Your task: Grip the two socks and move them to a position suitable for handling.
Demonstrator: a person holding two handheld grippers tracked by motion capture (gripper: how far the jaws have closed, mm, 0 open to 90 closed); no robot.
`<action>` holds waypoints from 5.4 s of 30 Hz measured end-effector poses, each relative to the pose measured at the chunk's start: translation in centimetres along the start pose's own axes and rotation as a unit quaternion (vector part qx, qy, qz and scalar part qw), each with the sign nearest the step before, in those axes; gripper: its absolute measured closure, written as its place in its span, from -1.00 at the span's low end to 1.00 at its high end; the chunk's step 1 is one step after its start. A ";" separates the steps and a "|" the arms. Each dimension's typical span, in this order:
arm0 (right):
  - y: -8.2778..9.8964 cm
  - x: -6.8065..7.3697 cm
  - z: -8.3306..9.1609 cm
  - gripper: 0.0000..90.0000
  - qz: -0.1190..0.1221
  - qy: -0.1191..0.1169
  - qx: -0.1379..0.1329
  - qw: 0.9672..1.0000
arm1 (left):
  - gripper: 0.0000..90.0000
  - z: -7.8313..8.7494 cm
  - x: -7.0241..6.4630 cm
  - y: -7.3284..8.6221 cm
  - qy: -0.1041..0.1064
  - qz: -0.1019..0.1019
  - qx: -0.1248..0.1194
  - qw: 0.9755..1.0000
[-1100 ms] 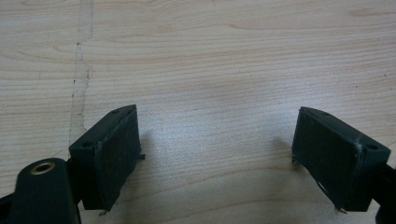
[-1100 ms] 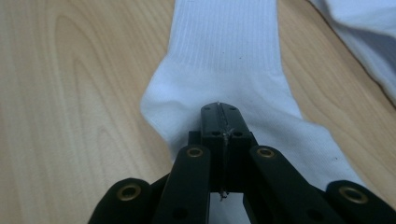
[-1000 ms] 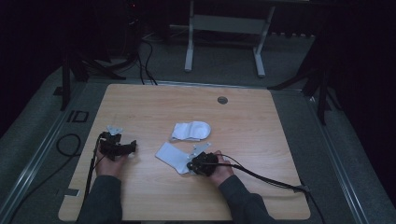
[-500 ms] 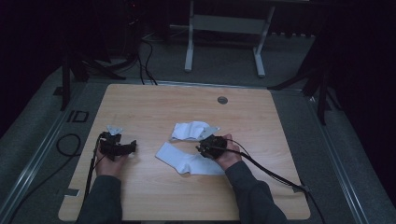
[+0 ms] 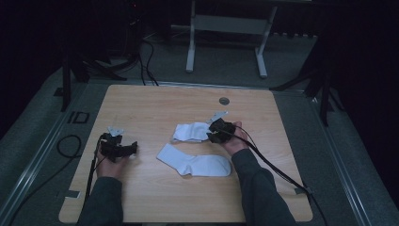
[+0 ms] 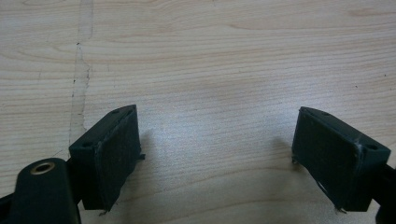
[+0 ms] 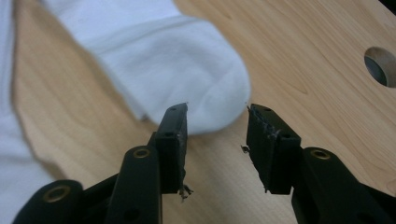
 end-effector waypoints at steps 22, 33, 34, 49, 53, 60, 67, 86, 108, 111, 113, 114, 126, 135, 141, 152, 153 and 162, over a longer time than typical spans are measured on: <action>-1.2 -1.9 -2.5 0.37 -0.058 -0.024 0.017 0.998 | -0.66 0.0 0.0 0.0 0.000 0.000 0.000 1.000; -1.1 -1.8 -2.1 0.98 -0.063 -0.032 0.014 0.997 | -0.66 0.0 0.0 0.0 0.000 0.000 0.000 1.000; -1.4 -1.7 -1.2 0.98 -0.058 -0.031 0.002 0.998 | -0.66 0.0 0.0 0.0 0.000 0.000 0.000 1.000; -2.0 -2.7 3.8 0.97 -0.043 -0.016 -0.032 0.998 | -0.66 0.0 0.0 0.0 0.000 0.000 0.000 1.000; -0.1 -3.1 2.9 0.92 -0.038 0.006 0.020 0.999 | -0.66 0.0 0.0 0.0 0.000 0.000 0.000 1.000; 0.5 -2.2 2.1 0.51 -0.030 0.004 0.020 0.999 | -0.66 0.0 0.0 0.0 0.000 0.000 0.000 1.000; -2.7 1.1 2.2 0.48 -0.001 -0.029 -0.012 1.000 | -0.66 0.0 0.0 0.0 0.000 0.000 0.000 1.000; -4.9 6.9 -4.0 0.26 0.017 -0.102 0.009 0.995 | -0.66 0.0 0.0 0.0 0.000 0.000 0.000 1.000; -3.1 1.6 3.6 0.91 -0.015 -0.043 -0.069 0.997 | -0.66 0.0 0.0 0.0 0.000 0.000 -0.001 1.000; -0.5 0.5 3.9 0.91 -0.032 -0.036 -0.057 0.997 | -0.66 0.0 0.0 0.0 0.000 0.000 -0.001 1.000; 1.1 -0.2 4.0 0.90 -0.043 -0.032 -0.049 0.997 | -0.66 0.0 0.0 0.0 0.000 0.001 -0.001 1.000; 1.9 -0.5 4.1 0.90 -0.046 -0.028 -0.044 0.998 | -0.66 0.0 0.0 0.0 0.000 0.000 0.000 1.000; 6.7 -3.9 5.2 0.90 -0.076 0.032 -0.013 0.997 | -0.66 0.0 0.0 0.0 -0.001 -0.001 0.001 1.000; 10.9 -6.2 4.0 0.87 -0.115 0.067 0.041 0.990 | -0.66 0.0 0.0 0.0 -0.001 0.000 0.000 1.000; 10.0 -6.1 6.3 0.45 -0.115 0.060 -0.002 0.992 | -0.66 0.0 0.0 0.0 -0.001 0.000 0.000 1.000; 7.0 -1.0 7.1 0.38 -0.047 -0.001 -0.046 0.998 | -0.66 0.0 0.0 0.0 -0.001 -0.001 0.000 1.000; 7.1 -0.9 6.4 0.36 -0.041 0.002 -0.036 0.999 | -0.66 0.0 0.0 0.0 -0.001 -0.001 0.001 1.000; 8.5 -1.7 2.0 0.40 -0.053 0.014 0.029 0.998 | -0.66 0.0 0.0 0.0 -0.001 0.000 0.000 1.000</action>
Point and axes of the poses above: each handheld gripper's, and its own axes: z roughly backward along the jaws, y roughly out of its underside, x roughly to its left, the point moved 5 cm from there along -z, roughly forward along the jaws, and after that the axes turned 1 degree about -x, right-handed, at the moved point
